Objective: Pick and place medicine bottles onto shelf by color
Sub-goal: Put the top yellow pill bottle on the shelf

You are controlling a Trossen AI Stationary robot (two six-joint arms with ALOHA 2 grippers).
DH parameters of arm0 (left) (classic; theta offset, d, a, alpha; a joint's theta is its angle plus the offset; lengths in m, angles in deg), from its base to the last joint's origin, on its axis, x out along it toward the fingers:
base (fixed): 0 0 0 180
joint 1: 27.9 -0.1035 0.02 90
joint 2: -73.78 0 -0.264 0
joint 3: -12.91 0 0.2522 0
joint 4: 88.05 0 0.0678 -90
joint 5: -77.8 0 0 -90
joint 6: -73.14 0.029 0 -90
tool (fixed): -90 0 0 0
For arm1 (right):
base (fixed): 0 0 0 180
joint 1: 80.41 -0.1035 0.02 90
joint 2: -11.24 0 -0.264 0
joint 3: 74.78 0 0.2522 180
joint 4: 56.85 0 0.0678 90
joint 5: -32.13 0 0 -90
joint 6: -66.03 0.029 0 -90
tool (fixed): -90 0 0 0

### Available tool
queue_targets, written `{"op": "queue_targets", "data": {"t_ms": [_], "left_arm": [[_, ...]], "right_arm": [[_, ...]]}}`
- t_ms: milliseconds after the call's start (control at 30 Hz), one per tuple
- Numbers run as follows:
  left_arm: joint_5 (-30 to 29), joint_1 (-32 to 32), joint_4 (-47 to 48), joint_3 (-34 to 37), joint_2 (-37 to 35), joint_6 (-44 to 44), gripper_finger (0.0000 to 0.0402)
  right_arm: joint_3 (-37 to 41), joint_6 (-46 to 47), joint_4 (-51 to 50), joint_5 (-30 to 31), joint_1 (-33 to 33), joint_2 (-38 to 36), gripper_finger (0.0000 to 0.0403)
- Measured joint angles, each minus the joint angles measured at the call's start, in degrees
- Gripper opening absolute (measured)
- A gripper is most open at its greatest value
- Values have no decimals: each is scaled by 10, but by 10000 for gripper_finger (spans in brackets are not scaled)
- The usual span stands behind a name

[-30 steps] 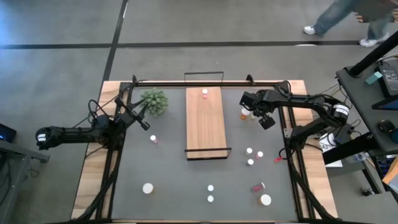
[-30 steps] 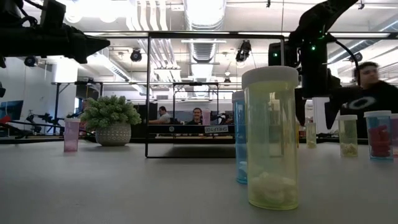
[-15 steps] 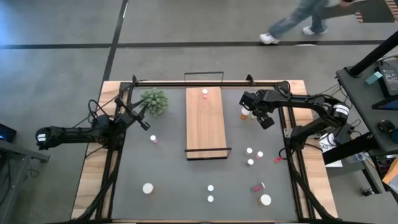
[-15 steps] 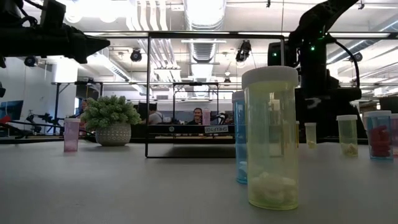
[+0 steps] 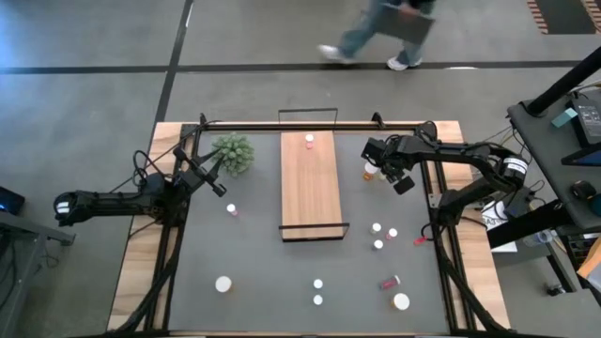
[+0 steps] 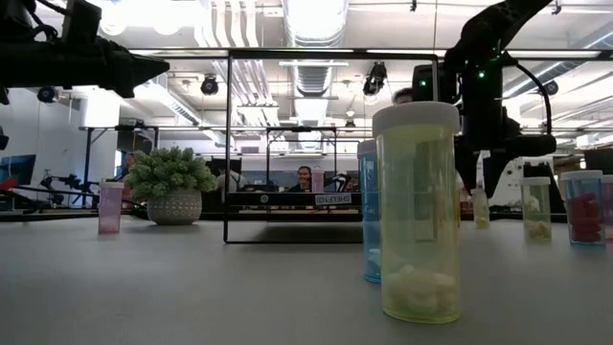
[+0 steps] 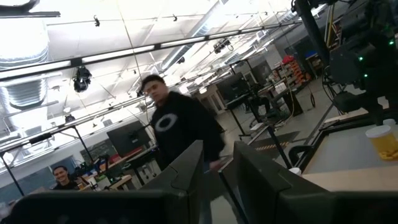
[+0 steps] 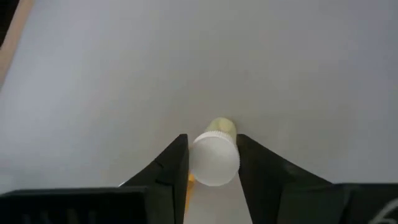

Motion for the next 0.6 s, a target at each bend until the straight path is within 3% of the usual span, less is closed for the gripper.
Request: {"op": "queue_targets", "data": {"t_ms": [300, 600], "left_arm": [[0, 0, 0, 0, 0, 0, 72], [0, 0, 0, 0, 0, 0, 72]], "right_arm": [[-18, -19, -10, 27, 5, -8, 118], [-83, -144, -13, 44, 46, 2, 109]]}}
